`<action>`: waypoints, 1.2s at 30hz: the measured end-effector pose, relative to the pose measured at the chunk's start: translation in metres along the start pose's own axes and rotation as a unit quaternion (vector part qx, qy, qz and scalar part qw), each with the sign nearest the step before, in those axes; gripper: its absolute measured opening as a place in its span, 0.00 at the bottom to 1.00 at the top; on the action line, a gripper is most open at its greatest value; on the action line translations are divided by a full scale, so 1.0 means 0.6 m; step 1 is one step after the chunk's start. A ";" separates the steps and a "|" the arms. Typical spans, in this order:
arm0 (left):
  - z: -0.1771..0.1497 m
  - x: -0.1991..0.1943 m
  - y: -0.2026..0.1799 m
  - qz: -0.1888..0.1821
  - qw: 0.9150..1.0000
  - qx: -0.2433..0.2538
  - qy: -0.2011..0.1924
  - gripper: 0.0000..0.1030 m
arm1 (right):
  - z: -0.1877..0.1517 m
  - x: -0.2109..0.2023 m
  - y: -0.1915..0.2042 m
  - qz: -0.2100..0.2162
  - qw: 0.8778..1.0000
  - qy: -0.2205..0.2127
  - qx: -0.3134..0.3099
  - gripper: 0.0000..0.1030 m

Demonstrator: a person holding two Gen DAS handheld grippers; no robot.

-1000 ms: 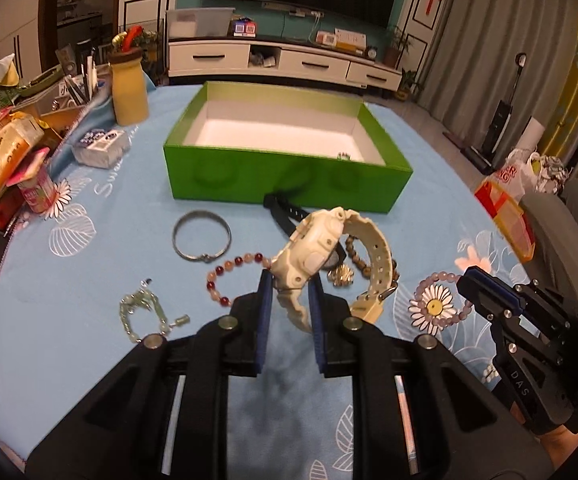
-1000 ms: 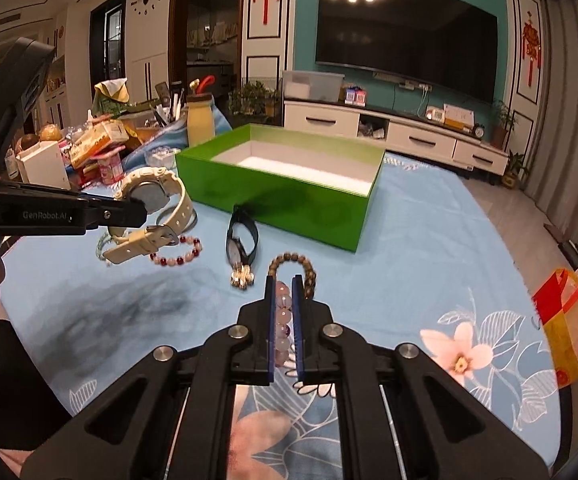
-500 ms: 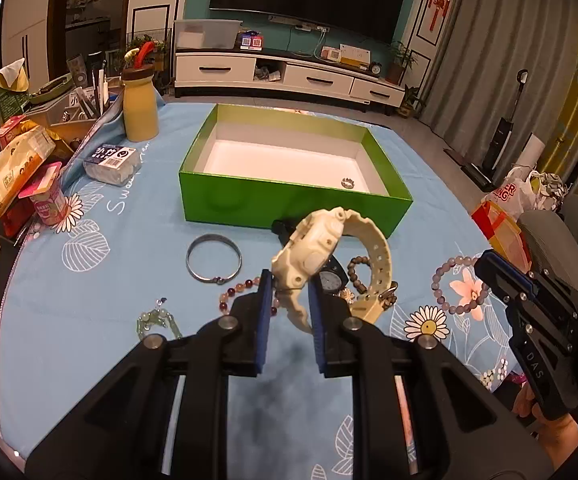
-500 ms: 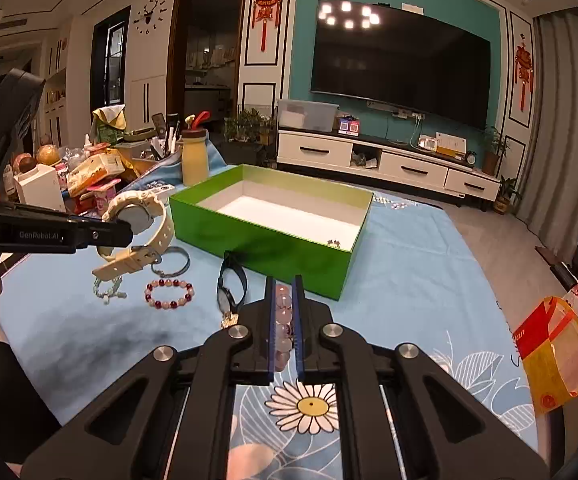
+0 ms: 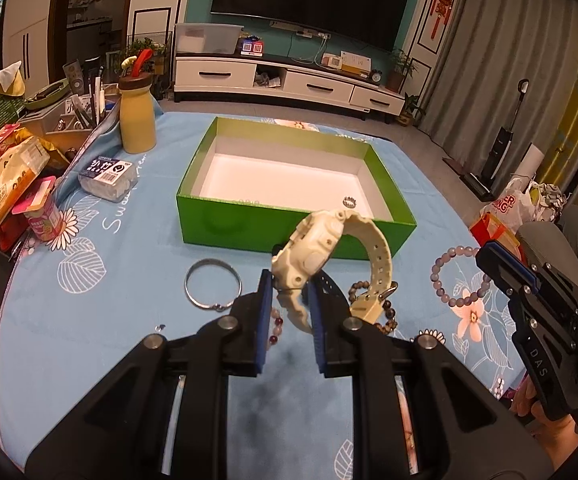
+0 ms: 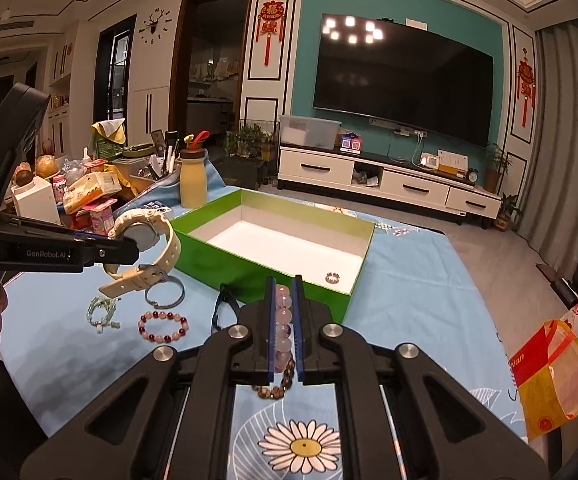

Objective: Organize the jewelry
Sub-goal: 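Carry the watch and bracelet into the green box and open both tools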

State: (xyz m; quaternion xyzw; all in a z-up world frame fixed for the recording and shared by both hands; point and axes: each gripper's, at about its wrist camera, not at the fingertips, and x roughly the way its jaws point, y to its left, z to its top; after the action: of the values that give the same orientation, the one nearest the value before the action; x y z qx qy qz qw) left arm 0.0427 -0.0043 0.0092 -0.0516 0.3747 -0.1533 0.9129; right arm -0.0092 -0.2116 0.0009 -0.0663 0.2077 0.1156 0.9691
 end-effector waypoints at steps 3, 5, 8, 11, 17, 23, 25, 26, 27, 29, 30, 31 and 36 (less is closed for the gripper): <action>0.009 0.006 0.003 0.000 1.000 -0.001 -0.002 0.17 | 0.007 0.009 0.002 0.001 1.000 -0.001 -0.002 0.07; 0.015 0.011 0.004 0.000 1.000 -0.001 -0.003 0.17 | 0.011 0.016 0.002 0.001 1.000 -0.001 -0.003 0.07; 0.025 0.018 0.006 -0.001 1.000 0.001 -0.005 0.17 | 0.015 0.024 0.001 0.001 1.000 -0.001 -0.005 0.07; 0.038 0.026 0.006 0.001 1.000 0.005 -0.008 0.17 | 0.024 0.036 -0.003 0.000 1.000 -0.002 -0.008 0.07; 0.068 0.045 0.010 0.001 1.000 0.009 -0.016 0.17 | 0.049 0.064 -0.011 -0.001 1.000 -0.012 -0.010 0.07; 0.109 0.074 0.014 0.003 1.000 0.015 -0.022 0.17 | 0.078 0.095 -0.028 -0.003 1.000 -0.021 -0.010 0.07; 0.126 0.088 0.015 0.005 1.000 0.015 -0.021 0.17 | 0.089 0.105 -0.039 0.002 1.000 -0.022 -0.002 0.07; 0.135 0.095 0.014 0.008 1.000 0.018 -0.023 0.17 | 0.097 0.112 -0.046 0.004 1.000 -0.023 0.005 0.07; 0.141 0.099 0.012 0.010 0.999 0.020 -0.023 0.17 | 0.101 0.118 -0.051 0.006 1.000 -0.022 0.008 0.07; 0.152 0.110 0.013 0.011 0.999 0.021 -0.024 0.17 | 0.112 0.134 -0.063 0.011 1.000 -0.019 0.020 0.07; 0.158 0.119 0.014 0.011 0.999 0.021 -0.023 0.17 | 0.116 0.142 -0.068 0.016 0.999 -0.016 0.027 0.07; 0.164 0.128 0.016 0.013 0.999 0.020 -0.021 0.17 | 0.119 0.150 -0.071 0.020 0.999 -0.012 0.033 0.07; 0.182 0.181 0.026 0.023 1.000 0.020 0.000 0.17 | 0.127 0.211 -0.081 0.042 0.997 0.022 0.064 0.07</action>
State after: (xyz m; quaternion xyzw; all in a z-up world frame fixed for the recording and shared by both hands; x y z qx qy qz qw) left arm 0.1960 -0.0266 0.0112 -0.0248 0.3727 -0.1393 0.9171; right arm 0.1450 -0.2203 0.0210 0.0023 0.2382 0.1416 0.9608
